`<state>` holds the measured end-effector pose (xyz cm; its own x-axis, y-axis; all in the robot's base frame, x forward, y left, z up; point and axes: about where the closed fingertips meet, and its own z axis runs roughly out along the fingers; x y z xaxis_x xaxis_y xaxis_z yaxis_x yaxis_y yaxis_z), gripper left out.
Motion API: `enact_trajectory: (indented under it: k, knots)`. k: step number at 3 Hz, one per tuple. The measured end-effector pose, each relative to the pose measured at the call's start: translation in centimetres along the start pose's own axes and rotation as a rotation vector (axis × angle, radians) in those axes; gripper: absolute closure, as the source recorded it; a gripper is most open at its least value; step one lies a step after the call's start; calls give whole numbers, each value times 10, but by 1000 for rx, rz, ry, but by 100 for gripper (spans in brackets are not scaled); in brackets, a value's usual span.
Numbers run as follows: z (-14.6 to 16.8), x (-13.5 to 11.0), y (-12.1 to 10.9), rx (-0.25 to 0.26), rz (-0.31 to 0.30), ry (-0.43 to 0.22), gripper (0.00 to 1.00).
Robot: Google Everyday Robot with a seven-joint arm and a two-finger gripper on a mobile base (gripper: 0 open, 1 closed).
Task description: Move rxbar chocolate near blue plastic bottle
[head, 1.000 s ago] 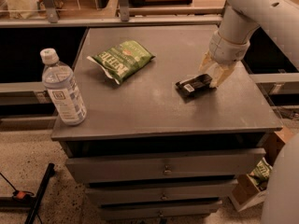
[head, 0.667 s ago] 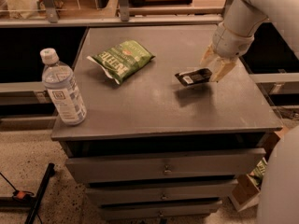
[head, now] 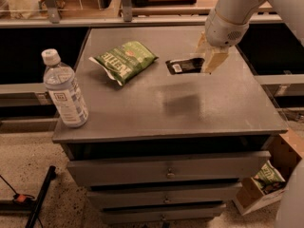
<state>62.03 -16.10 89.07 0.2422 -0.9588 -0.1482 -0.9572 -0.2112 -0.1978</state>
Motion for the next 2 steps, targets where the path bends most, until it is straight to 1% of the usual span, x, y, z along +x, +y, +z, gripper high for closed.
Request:
enact_trajectory:
  k: [1, 2]
  knots:
    - [1, -35, 17, -6, 14, 50, 100]
    - [11, -64, 37, -35, 2, 72, 100]
